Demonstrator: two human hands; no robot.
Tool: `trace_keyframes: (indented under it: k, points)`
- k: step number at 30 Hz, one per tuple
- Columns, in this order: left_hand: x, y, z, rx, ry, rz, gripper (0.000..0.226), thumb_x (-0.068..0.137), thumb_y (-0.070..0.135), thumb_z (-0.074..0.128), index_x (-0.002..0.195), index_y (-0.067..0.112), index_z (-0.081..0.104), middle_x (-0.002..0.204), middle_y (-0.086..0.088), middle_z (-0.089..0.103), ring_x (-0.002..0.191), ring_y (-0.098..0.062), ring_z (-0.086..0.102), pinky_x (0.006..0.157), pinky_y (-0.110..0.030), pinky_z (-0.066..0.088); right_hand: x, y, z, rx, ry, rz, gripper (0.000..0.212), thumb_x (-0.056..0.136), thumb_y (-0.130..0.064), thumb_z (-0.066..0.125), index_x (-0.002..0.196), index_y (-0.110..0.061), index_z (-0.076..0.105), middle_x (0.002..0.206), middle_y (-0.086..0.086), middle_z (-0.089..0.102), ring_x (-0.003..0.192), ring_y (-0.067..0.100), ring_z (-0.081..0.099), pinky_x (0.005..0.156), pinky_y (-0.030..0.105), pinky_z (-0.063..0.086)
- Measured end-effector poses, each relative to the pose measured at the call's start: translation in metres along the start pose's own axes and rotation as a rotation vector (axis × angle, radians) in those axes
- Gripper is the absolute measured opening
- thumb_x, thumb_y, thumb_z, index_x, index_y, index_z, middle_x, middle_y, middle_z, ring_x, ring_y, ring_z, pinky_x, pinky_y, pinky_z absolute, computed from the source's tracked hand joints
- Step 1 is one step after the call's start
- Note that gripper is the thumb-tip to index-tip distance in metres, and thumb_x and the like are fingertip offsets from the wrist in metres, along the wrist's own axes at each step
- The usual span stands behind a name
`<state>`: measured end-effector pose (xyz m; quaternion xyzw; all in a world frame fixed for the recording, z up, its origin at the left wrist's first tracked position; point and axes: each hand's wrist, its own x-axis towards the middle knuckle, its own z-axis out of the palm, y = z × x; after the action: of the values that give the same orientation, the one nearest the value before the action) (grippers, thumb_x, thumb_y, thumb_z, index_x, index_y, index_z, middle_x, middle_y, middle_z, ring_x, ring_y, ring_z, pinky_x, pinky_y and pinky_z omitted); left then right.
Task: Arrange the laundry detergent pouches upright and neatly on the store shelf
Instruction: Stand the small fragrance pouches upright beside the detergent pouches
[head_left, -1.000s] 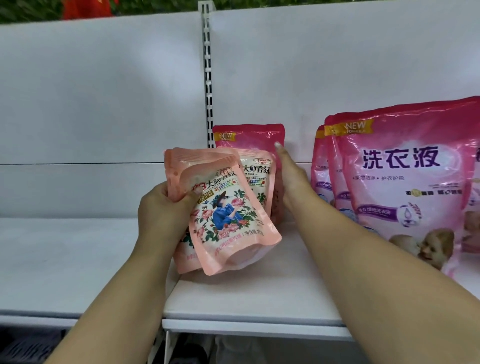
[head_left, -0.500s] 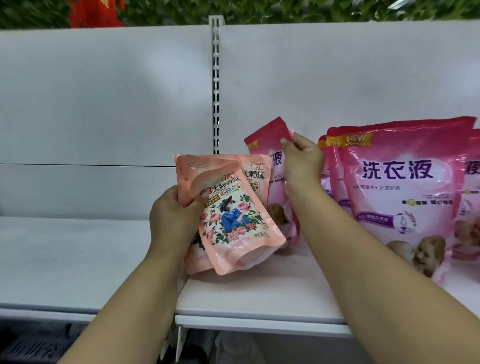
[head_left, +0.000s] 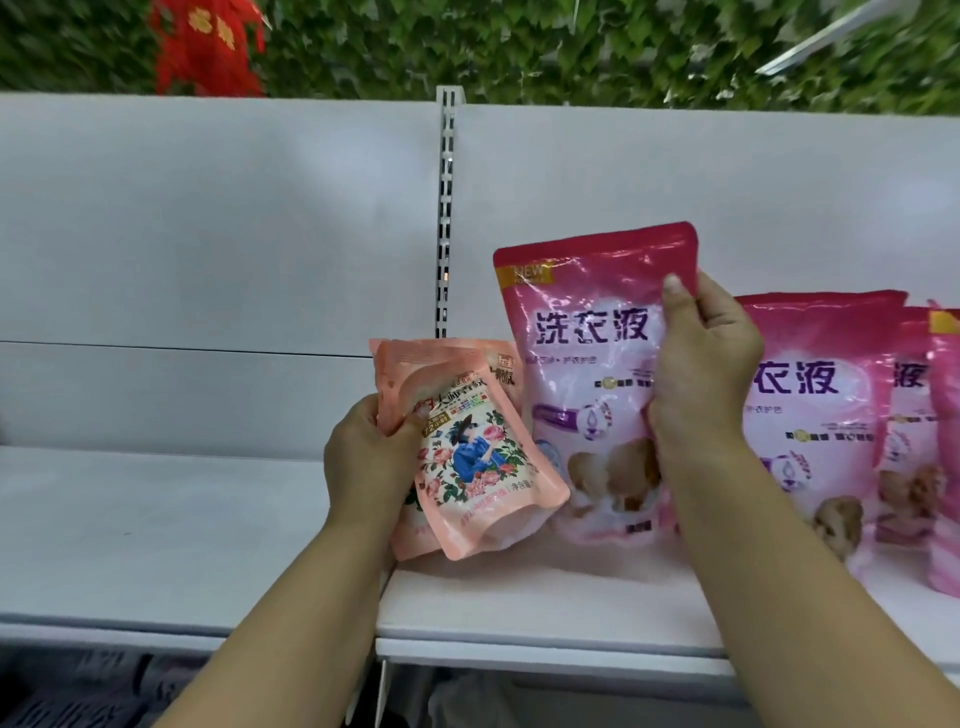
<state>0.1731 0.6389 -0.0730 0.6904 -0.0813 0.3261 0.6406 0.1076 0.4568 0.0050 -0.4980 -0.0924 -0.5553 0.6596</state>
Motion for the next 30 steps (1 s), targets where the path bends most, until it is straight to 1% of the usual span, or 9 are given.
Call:
trace_keyframes:
  k: [3, 6, 8, 11, 13, 17, 22, 25, 30]
  points:
    - [0.001, -0.001, 0.000, -0.030, -0.016, -0.019, 0.014, 0.083, 0.026, 0.068, 0.075, 0.028, 0.056, 0.080, 0.004, 0.066, 0.082, -0.024, 0.065, 0.075, -0.040, 0.054, -0.002, 0.002, -0.018, -0.075, -0.023, 0.079, 0.028, 0.094, -0.014, 0.051, 0.120, -0.006, 0.059, 0.094, -0.011, 0.064, 0.073, -0.007, 0.057, 0.061, 0.007, 0.048]
    - [0.001, -0.001, 0.002, -0.068, -0.037, -0.043, 0.009, 0.082, 0.024, 0.069, 0.085, 0.022, 0.060, 0.081, 0.002, 0.066, 0.083, -0.024, 0.065, 0.075, -0.038, 0.053, -0.009, 0.000, -0.029, -0.166, -0.054, 0.140, 0.032, 0.097, -0.018, 0.045, 0.127, -0.011, 0.051, 0.131, 0.002, 0.053, 0.110, 0.010, 0.054, 0.092, 0.020, 0.047]
    - [0.001, -0.001, 0.002, -0.075, -0.036, -0.045, 0.010, 0.082, 0.024, 0.068, 0.087, 0.020, 0.060, 0.085, -0.002, 0.067, 0.082, -0.025, 0.064, 0.074, -0.038, 0.053, -0.013, -0.005, -0.032, -0.237, -0.099, 0.099, 0.037, 0.099, -0.019, 0.040, 0.135, -0.011, 0.043, 0.129, 0.001, 0.050, 0.114, 0.010, 0.048, 0.103, 0.024, 0.035]
    - [0.002, -0.002, 0.002, -0.053, -0.033, -0.042, 0.012, 0.082, 0.026, 0.068, 0.088, 0.019, 0.061, 0.089, -0.005, 0.067, 0.085, -0.027, 0.064, 0.077, -0.040, 0.053, -0.019, -0.008, -0.033, -0.295, -0.139, 0.019, 0.041, 0.099, -0.022, 0.039, 0.137, -0.009, 0.041, 0.123, 0.000, 0.052, 0.111, 0.011, 0.048, 0.107, 0.028, 0.036]
    - [0.002, -0.002, 0.002, -0.055, -0.034, -0.030, 0.012, 0.083, 0.026, 0.067, 0.090, 0.018, 0.061, 0.089, -0.004, 0.067, 0.087, -0.027, 0.064, 0.077, -0.039, 0.052, -0.023, -0.010, -0.034, -0.278, -0.109, -0.035, 0.038, 0.099, -0.021, 0.040, 0.133, -0.005, 0.047, 0.123, 0.001, 0.057, 0.115, 0.011, 0.051, 0.103, 0.021, 0.040]
    - [-0.001, -0.001, 0.006, -0.050, -0.064, -0.006, 0.009, 0.084, 0.026, 0.066, 0.088, 0.021, 0.060, 0.087, -0.001, 0.066, 0.085, -0.024, 0.064, 0.078, -0.039, 0.053, -0.015, -0.026, -0.042, -0.198, -0.008, -0.054, 0.026, 0.098, -0.018, 0.041, 0.115, -0.011, 0.060, 0.092, -0.012, 0.062, 0.087, -0.002, 0.056, 0.081, 0.010, 0.047]
    - [0.006, 0.000, 0.027, 0.034, -0.144, 0.042, 0.009, 0.087, 0.024, 0.062, 0.090, 0.019, 0.056, 0.089, -0.001, 0.064, 0.088, -0.025, 0.062, 0.079, -0.039, 0.052, 0.009, -0.065, -0.077, -0.095, 0.092, 0.003, 0.023, 0.096, -0.013, 0.045, 0.084, -0.020, 0.063, 0.059, -0.017, 0.067, 0.061, -0.004, 0.061, 0.060, 0.013, 0.050]
    - [0.015, -0.001, 0.048, 0.050, -0.254, 0.011, 0.012, 0.088, 0.024, 0.060, 0.097, 0.018, 0.054, 0.095, -0.002, 0.065, 0.090, -0.025, 0.062, 0.082, -0.040, 0.052, 0.011, -0.079, -0.098, -0.145, 0.063, 0.008, 0.023, 0.095, -0.016, 0.047, 0.085, -0.020, 0.067, 0.067, -0.012, 0.070, 0.068, 0.003, 0.065, 0.070, 0.021, 0.054]
    - [0.022, -0.007, 0.076, 0.034, -0.537, -0.043, 0.037, 0.086, 0.029, 0.063, 0.116, 0.013, 0.050, 0.104, -0.010, 0.067, 0.085, -0.023, 0.067, 0.075, -0.041, 0.056, 0.006, -0.080, -0.122, -0.174, 0.167, 0.022, 0.023, 0.095, -0.012, 0.048, 0.080, -0.025, 0.059, 0.067, -0.012, 0.068, 0.069, 0.001, 0.063, 0.075, 0.020, 0.054]
